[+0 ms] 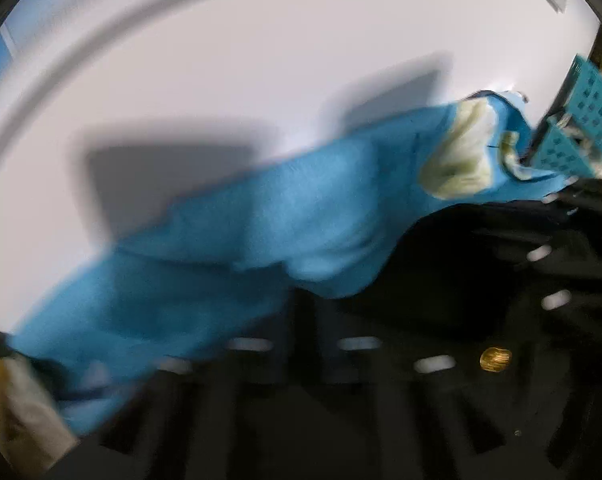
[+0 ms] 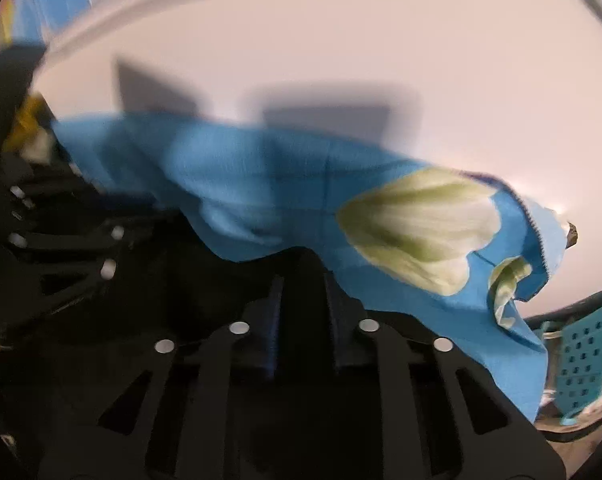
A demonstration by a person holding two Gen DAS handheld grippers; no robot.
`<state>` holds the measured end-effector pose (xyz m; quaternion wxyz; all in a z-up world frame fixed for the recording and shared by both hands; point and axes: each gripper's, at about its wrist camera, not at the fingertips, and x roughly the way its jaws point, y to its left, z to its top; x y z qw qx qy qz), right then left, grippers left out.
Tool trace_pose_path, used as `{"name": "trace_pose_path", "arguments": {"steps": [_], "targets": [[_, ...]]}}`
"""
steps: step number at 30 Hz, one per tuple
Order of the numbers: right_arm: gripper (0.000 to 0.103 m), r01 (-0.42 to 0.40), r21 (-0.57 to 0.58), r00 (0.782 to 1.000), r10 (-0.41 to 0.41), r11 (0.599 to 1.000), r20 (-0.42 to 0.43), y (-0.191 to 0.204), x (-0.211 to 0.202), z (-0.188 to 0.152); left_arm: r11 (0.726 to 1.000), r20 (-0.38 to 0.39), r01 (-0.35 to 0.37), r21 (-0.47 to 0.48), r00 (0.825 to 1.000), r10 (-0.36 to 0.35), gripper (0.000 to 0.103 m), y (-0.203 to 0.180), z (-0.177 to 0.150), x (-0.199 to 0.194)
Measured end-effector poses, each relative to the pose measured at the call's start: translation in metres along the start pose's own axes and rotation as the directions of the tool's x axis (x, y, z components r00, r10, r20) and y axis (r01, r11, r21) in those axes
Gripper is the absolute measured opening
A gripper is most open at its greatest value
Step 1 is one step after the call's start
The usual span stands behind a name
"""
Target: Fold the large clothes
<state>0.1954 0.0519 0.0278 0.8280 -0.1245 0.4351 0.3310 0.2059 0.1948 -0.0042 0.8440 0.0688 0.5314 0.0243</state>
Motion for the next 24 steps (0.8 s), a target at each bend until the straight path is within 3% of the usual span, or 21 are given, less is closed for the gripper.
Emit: {"name": "trace_pose_path", "arguments": {"steps": [5,7,9,10,11,12,14,16,17,19,21,22,23,24], "targets": [[0.016,-0.042,0.127,0.976,0.013,0.991,0.218,-0.017,-0.024,0.013,0.996,0.119,0.0,-0.086,0.993,0.01,0.0,0.02,0.008,-0.025],[0.016,-0.034,0.134,0.98,0.007,0.99,0.2,-0.017,-0.006,0.015,0.992,0.148,-0.016,-0.122,0.988,0.034,0.0,0.028,0.007,-0.03],[0.018,0.005,0.132,0.992,-0.022,0.991,0.123,-0.016,0.021,0.011,0.992,0.136,-0.024,-0.12,0.99,0.041,0.004,0.03,0.003,-0.026],[0.023,0.021,0.131,0.994,-0.035,0.991,0.099,-0.016,0.029,0.008,0.992,0.128,-0.046,-0.117,0.99,0.061,0.004,0.032,-0.003,-0.024],[0.037,0.035,0.138,0.996,-0.046,0.99,0.075,-0.019,0.035,0.005,0.994,0.122,-0.036,-0.107,0.991,0.049,0.017,0.036,-0.011,-0.024],[0.041,0.022,0.152,0.997,-0.033,0.988,0.072,-0.024,0.035,0.003,0.994,0.108,-0.014,-0.104,0.994,0.026,0.04,0.041,-0.017,-0.024],[0.061,-0.039,0.183,0.993,0.018,0.982,0.117,-0.037,0.02,-0.004,0.995,0.115,0.007,-0.103,0.993,0.005,0.056,0.056,-0.036,-0.031],[0.07,-0.053,0.195,0.987,0.023,0.979,0.156,-0.05,-0.001,-0.01,0.996,0.103,-0.006,-0.091,0.995,0.015,0.079,0.068,-0.054,-0.038],[0.07,-0.083,0.197,0.983,0.048,0.977,0.177,-0.059,-0.017,-0.016,0.996,0.096,-0.013,-0.085,0.995,0.021,0.08,0.072,-0.067,-0.043],[0.073,-0.126,0.196,0.975,0.085,0.972,0.206,-0.073,-0.043,-0.028,0.999,0.054,-0.007,-0.032,0.998,0.009,0.081,0.077,-0.088,-0.046],[0.077,-0.129,0.182,0.971,0.087,0.975,0.224,-0.092,-0.066,-0.041,0.997,-0.004,-0.058,0.048,0.998,0.058,0.076,0.072,-0.106,-0.037],[0.078,-0.133,0.172,0.97,0.093,0.976,0.223,-0.087,-0.073,-0.045,0.993,-0.012,-0.089,0.081,0.996,0.091,0.051,0.069,-0.115,-0.035],[0.077,-0.127,0.16,0.972,0.091,0.979,0.219,-0.089,-0.085,-0.059,0.99,0.009,-0.095,0.103,0.995,0.095,0.041,0.067,-0.12,-0.035],[0.077,-0.119,0.145,0.975,0.088,0.982,0.205,-0.085,-0.09,-0.073,0.983,0.043,-0.143,0.113,0.989,0.139,0.008,0.068,-0.124,-0.039]]}}
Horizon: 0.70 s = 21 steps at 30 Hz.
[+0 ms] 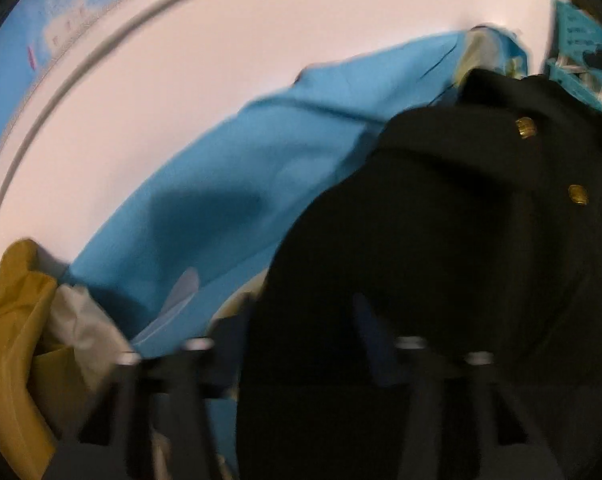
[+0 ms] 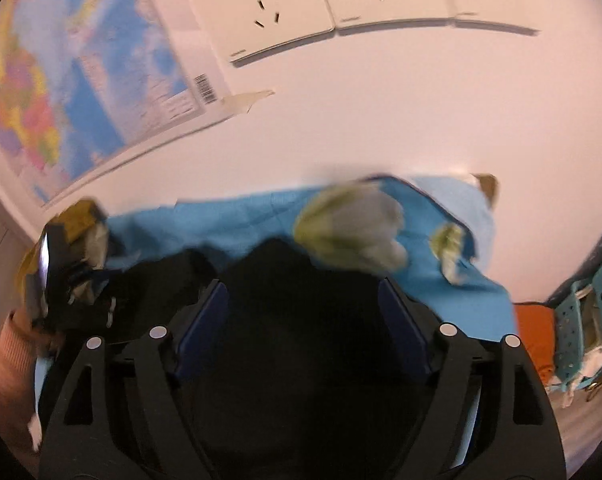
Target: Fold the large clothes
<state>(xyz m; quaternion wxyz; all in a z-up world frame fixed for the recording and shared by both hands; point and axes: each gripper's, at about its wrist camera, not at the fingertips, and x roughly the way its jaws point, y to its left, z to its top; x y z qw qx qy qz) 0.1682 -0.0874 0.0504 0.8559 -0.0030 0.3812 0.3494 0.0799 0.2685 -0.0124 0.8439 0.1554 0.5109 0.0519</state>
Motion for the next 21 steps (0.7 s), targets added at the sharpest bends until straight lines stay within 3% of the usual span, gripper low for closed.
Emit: {"name": "trace_pose_path", "arguments": {"steps": [2,4,5,6,7,9,11,13,14,17,20,21], "targets": [[0.077,0.013,-0.039,1.0,-0.014,0.999,-0.021,0.004,-0.013,-0.018,0.991,-0.007,-0.109,-0.073,0.994,0.109,0.01,0.015,0.0,0.002],[0.077,0.029,-0.078,0.999,-0.031,0.997,-0.021,0.012,-0.024,-0.039,0.977,-0.026,-0.15,-0.153,0.989,0.147,0.01,0.025,-0.001,-0.004],[0.077,0.031,-0.08,0.999,-0.032,0.996,-0.013,0.014,-0.033,-0.054,0.971,0.005,-0.16,-0.177,0.987,0.164,0.011,0.024,-0.004,-0.018],[0.077,0.022,-0.072,1.0,-0.023,0.997,-0.007,0.016,-0.039,-0.065,0.973,0.055,-0.139,-0.183,0.987,0.151,0.024,0.02,-0.007,-0.033],[0.077,0.007,-0.042,1.0,-0.007,0.999,0.006,0.011,-0.052,-0.079,0.978,0.111,-0.108,-0.179,0.985,0.129,0.052,0.015,-0.013,-0.051],[0.077,-0.029,0.01,0.999,0.029,1.0,0.014,0.001,-0.074,-0.103,0.989,0.231,0.005,-0.147,0.973,0.029,0.08,-0.009,-0.028,-0.095],[0.077,-0.078,0.061,0.997,0.076,0.995,0.027,0.001,-0.081,-0.122,0.989,0.281,0.146,-0.038,0.951,-0.13,0.08,-0.047,-0.041,-0.126],[0.077,-0.12,0.094,0.993,0.118,0.988,0.031,0.0,-0.091,-0.139,0.968,0.275,0.248,0.036,0.929,-0.248,0.08,-0.086,-0.05,-0.144],[0.078,-0.145,0.111,0.989,0.143,0.983,0.032,0.0,-0.094,-0.15,0.946,0.265,0.317,0.064,0.909,-0.322,0.08,-0.101,-0.057,-0.149],[0.078,-0.212,0.138,0.977,0.212,0.968,0.011,0.003,-0.096,-0.172,0.832,0.193,0.545,0.107,0.809,-0.555,0.08,-0.145,-0.081,-0.153],[0.078,-0.223,0.19,0.973,0.23,0.956,-0.018,0.001,-0.084,-0.182,0.764,0.142,0.631,0.134,0.751,-0.645,0.081,-0.184,-0.1,-0.148],[0.078,-0.234,0.209,0.969,0.245,0.949,-0.025,-0.002,-0.079,-0.184,0.751,0.141,0.645,0.143,0.738,-0.66,0.087,-0.201,-0.097,-0.147]]}}
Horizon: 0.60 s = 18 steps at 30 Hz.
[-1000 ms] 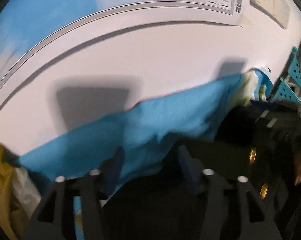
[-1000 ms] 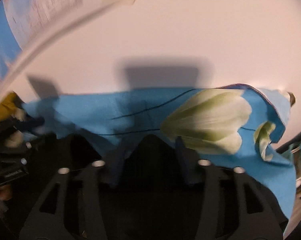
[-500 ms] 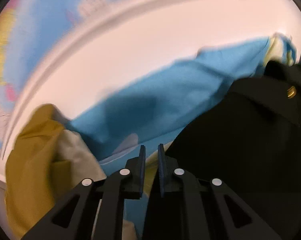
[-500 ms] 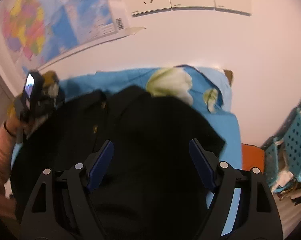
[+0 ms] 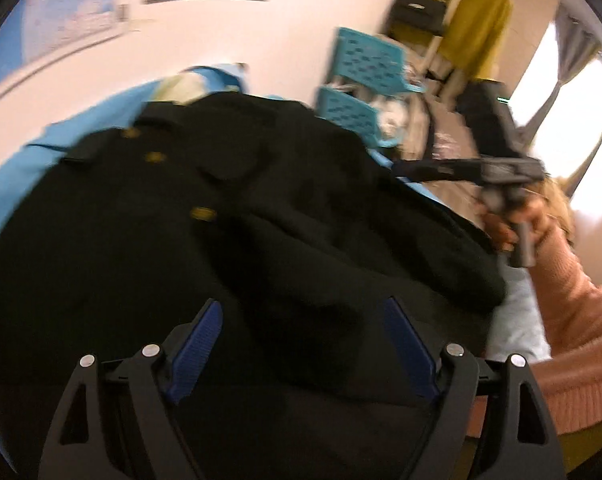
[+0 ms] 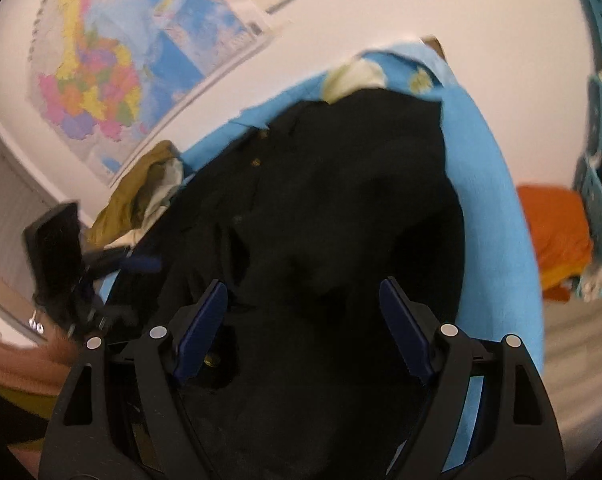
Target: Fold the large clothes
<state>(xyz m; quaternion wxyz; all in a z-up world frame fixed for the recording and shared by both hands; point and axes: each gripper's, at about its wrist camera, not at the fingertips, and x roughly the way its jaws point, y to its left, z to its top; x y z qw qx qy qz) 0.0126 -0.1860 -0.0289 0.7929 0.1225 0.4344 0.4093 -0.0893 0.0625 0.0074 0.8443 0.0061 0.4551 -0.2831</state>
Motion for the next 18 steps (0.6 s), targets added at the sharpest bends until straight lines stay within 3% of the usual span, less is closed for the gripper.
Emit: {"name": "trace_pose_path", "arguments": {"steps": [3,5,7,9,10,11,15,17,18], "targets": [[0.078,-0.018,0.049,1.0,0.018,0.999,0.006,-0.01,0.011,0.005,0.999,-0.058,0.023,0.032,0.998,-0.022,0.09,-0.013,-0.004,0.026],[0.078,-0.053,0.101,0.999,0.052,0.993,0.013,-0.021,0.02,0.013,1.0,-0.093,0.001,0.019,0.996,0.001,0.081,-0.013,-0.001,0.039],[0.073,-0.074,0.151,0.997,0.069,0.986,0.035,-0.031,0.026,0.018,1.0,-0.134,-0.013,-0.02,0.991,0.01,0.041,-0.005,0.001,0.051],[0.057,-0.107,0.192,0.993,0.097,0.975,0.061,-0.04,0.03,0.025,0.996,-0.125,0.014,-0.083,0.992,-0.024,0.022,0.011,0.006,0.046],[0.033,-0.111,0.195,0.993,0.099,0.975,0.068,-0.043,0.03,0.027,0.994,-0.104,0.018,-0.104,0.994,-0.029,0.012,0.021,0.008,0.036],[0.009,-0.108,0.193,0.992,0.094,0.975,0.081,-0.045,0.028,0.03,0.993,-0.067,-0.02,-0.116,0.998,0.012,0.012,0.029,0.012,0.022],[0.007,-0.121,0.151,0.98,0.094,0.981,0.176,-0.042,0.004,0.036,0.985,0.062,-0.136,-0.109,0.988,0.143,0.014,0.049,0.022,-0.035],[0.007,-0.089,0.124,0.982,0.066,0.988,0.179,-0.039,0.0,0.037,0.981,0.111,-0.164,-0.103,0.978,0.175,0.022,0.061,0.026,-0.052],[0.007,-0.057,0.114,0.988,0.039,0.992,0.15,-0.039,0.003,0.037,0.972,0.116,-0.222,-0.077,0.966,0.23,0.029,0.067,0.027,-0.055]]}}
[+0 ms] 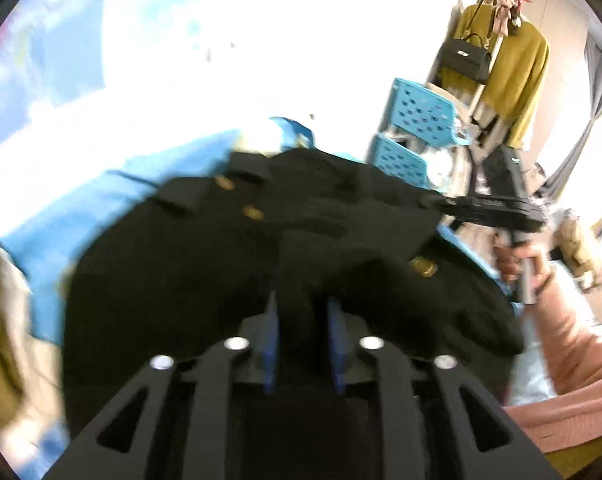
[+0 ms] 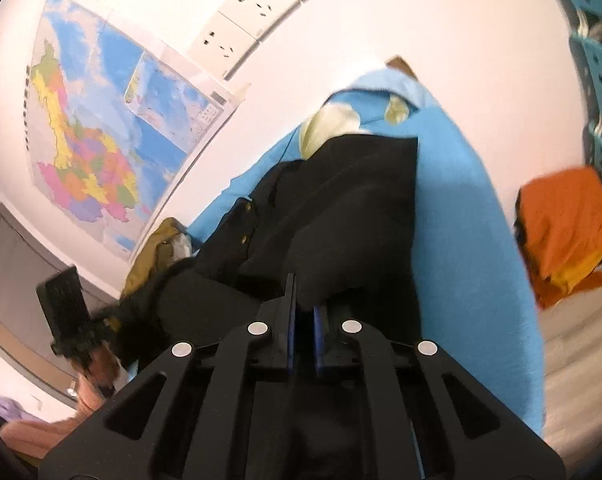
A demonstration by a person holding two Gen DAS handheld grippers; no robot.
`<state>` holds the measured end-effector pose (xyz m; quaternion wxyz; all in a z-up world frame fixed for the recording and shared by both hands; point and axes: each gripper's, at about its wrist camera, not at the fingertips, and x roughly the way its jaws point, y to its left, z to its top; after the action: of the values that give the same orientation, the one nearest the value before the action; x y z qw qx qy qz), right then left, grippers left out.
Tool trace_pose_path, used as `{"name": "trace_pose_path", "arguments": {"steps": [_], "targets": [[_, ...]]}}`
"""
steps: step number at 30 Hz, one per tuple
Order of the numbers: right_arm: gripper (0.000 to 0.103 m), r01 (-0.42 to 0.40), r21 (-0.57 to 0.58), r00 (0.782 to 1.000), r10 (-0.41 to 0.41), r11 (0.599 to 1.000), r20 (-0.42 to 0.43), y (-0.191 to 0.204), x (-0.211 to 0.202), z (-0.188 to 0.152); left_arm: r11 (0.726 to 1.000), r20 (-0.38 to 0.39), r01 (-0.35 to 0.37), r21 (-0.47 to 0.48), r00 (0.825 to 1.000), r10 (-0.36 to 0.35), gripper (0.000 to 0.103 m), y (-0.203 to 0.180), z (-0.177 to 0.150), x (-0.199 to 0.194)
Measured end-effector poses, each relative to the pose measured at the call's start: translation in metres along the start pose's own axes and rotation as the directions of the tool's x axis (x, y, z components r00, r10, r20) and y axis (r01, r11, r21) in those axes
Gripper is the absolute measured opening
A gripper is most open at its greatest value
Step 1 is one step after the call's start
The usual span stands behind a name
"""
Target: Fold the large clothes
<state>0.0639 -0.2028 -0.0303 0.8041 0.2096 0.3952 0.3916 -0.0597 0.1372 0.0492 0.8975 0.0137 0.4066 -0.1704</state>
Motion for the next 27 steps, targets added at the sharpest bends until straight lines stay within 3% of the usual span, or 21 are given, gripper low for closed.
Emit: {"name": "trace_pose_path", "arguments": {"steps": [1,3,5,6,7,9,12,13,14,17,19,21,23,24,25,26,27], "targets": [[0.01,0.021,-0.009,0.999,-0.022,1.0,-0.031,-0.001,0.004,-0.002,0.998,-0.003,-0.064,0.019,0.998,0.064,0.038,0.007,-0.003,0.002],[0.018,0.053,-0.023,0.994,-0.055,0.998,-0.099,-0.006,0.012,-0.008,0.992,-0.065,-0.13,0.008,0.989,0.13,0.043,0.025,-0.015,0.011],[0.041,0.085,-0.059,0.986,-0.093,0.995,-0.139,-0.005,0.012,-0.013,0.992,-0.142,-0.095,-0.083,0.987,0.082,0.045,0.043,-0.031,0.024],[0.043,0.098,-0.092,0.984,-0.111,0.991,-0.14,-0.002,0.008,-0.014,0.992,-0.156,-0.071,-0.104,0.986,0.054,0.049,0.047,-0.034,0.024],[0.048,0.12,-0.137,0.981,-0.139,0.983,-0.138,0.004,0.002,-0.015,0.992,-0.157,-0.057,-0.109,0.987,0.039,0.063,0.048,-0.04,0.022],[0.051,0.141,-0.188,0.979,-0.165,0.972,-0.119,0.012,-0.01,-0.013,0.993,-0.11,-0.021,-0.115,0.994,0.008,0.08,0.047,-0.047,0.012],[0.056,0.163,-0.234,0.983,-0.179,0.958,-0.047,0.022,-0.028,-0.003,0.987,-0.027,0.045,-0.151,0.998,-0.05,0.082,0.051,-0.051,-0.008],[0.064,0.178,-0.234,0.982,-0.187,0.956,-0.018,0.023,-0.031,0.004,0.986,-0.006,0.054,-0.157,0.998,-0.055,0.084,0.051,-0.05,-0.013],[0.069,0.196,-0.231,0.979,-0.203,0.953,-0.007,0.023,-0.029,0.009,0.985,0.016,0.069,-0.16,0.998,-0.067,0.085,0.049,-0.045,-0.015],[0.071,0.272,-0.219,0.961,-0.278,0.937,0.002,0.015,-0.007,0.026,0.983,0.079,0.129,-0.13,0.99,-0.119,0.095,0.032,-0.032,-0.022],[0.073,0.302,-0.223,0.949,-0.314,0.927,-0.019,0.007,0.017,0.037,0.992,0.077,0.109,-0.061,0.992,-0.104,0.096,0.011,-0.024,-0.019],[0.073,0.315,-0.205,0.942,-0.331,0.927,-0.049,-0.002,0.037,0.046,0.999,0.039,0.042,-0.008,0.998,-0.042,0.096,-0.004,-0.019,-0.002],[0.073,0.312,-0.184,0.94,-0.331,0.932,-0.086,-0.011,0.055,0.053,0.999,-0.008,0.027,-0.018,1.0,-0.028,0.082,-0.005,-0.016,0.018],[0.072,0.3,-0.18,0.941,-0.322,0.937,-0.104,-0.014,0.062,0.054,0.999,-0.031,0.018,-0.041,0.999,-0.019,0.063,0.0,-0.013,0.03],[0.05,0.262,-0.168,0.951,-0.283,0.95,-0.12,-0.017,0.068,0.056,0.997,-0.05,-0.005,-0.071,0.999,0.002,0.037,0.008,-0.01,0.039],[0.016,0.252,-0.176,0.955,-0.273,0.952,-0.114,-0.016,0.067,0.056,0.992,-0.058,-0.005,-0.129,0.998,-0.003,0.021,0.021,-0.006,0.044],[0.008,0.245,-0.182,0.959,-0.266,0.952,-0.102,-0.013,0.064,0.057,0.983,-0.049,0.023,-0.18,0.998,-0.032,0.005,0.033,-0.004,0.042]]}}
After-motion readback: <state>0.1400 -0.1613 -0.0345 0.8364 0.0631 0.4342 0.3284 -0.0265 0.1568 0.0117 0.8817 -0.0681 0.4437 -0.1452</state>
